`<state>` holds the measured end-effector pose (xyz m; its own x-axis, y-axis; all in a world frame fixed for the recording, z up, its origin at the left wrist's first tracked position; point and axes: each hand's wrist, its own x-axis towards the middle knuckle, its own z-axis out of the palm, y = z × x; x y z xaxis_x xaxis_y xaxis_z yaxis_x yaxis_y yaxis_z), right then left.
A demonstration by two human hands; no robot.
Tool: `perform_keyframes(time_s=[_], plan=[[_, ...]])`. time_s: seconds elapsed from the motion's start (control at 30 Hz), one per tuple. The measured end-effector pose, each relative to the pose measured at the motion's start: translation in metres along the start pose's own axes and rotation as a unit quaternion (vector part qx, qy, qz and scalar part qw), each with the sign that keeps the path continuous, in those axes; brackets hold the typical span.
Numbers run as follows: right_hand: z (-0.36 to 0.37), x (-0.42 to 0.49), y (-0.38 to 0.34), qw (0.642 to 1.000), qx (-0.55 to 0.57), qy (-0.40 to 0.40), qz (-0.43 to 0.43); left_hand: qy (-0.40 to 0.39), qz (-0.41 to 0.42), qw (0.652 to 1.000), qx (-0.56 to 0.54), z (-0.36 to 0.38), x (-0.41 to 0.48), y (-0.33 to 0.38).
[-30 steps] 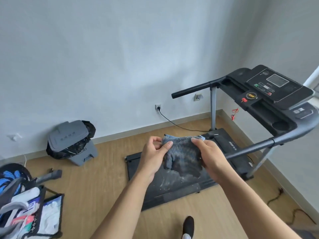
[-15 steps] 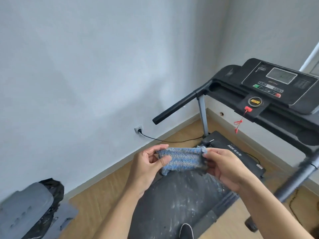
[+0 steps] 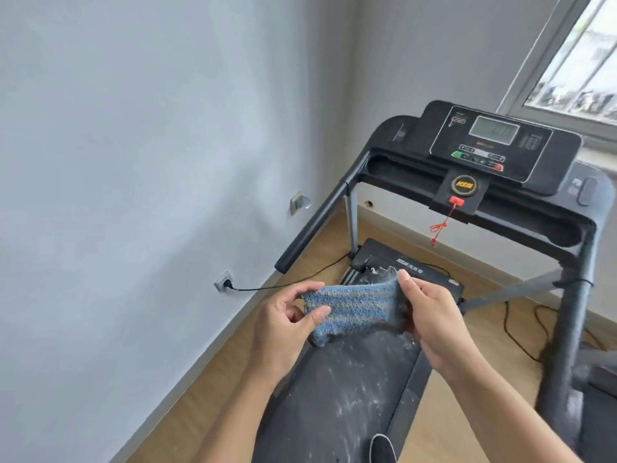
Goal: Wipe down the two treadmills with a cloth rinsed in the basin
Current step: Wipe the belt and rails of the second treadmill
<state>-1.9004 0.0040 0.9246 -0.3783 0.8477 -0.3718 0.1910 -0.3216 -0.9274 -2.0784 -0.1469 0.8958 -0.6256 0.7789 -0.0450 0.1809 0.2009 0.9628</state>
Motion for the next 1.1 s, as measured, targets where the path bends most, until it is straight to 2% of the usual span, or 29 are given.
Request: perform_keyframes(time_s=[0.1, 0.27, 0.4, 0.57, 0.7, 0.83, 0.97, 1.1], plan=[[0.004, -0.005, -0.004, 0.997, 0.035, 0.063, 0.032, -0.038, 0.011, 0.999, 0.006, -0.002, 0.016, 0.005], [-0.004, -0.019, -0.017, 0.997, 0.064, 0.019, 0.042, -0.091, 0.045, 0.995, 0.023, 0.001, 0.042, 0.028], [-0.022, -0.024, -0.030, 0.997, 0.054, 0.037, 0.029, -0.112, 0.077, 0.989, 0.054, 0.011, 0.070, 0.043], [-0.046, -0.031, -0.050, 0.997, -0.018, 0.045, -0.063, -0.191, 0.120, 0.972, 0.062, 0.027, 0.098, 0.069], [-0.063, -0.015, -0.054, 0.979, -0.104, 0.139, -0.105, -0.234, 0.167, 0.953, 0.094, 0.048, 0.125, 0.089], [-0.079, 0.013, -0.058, 0.957, -0.141, 0.201, -0.152, -0.229, 0.252, 0.926, 0.161, 0.077, 0.152, 0.107], [-0.096, 0.037, -0.072, 0.947, -0.145, 0.221, -0.184, -0.228, 0.242, 0.931, 0.154, 0.101, 0.183, 0.121], [-0.115, 0.070, -0.086, 0.940, -0.186, 0.206, -0.199, -0.264, 0.227, 0.928, 0.131, 0.111, 0.214, 0.130]])
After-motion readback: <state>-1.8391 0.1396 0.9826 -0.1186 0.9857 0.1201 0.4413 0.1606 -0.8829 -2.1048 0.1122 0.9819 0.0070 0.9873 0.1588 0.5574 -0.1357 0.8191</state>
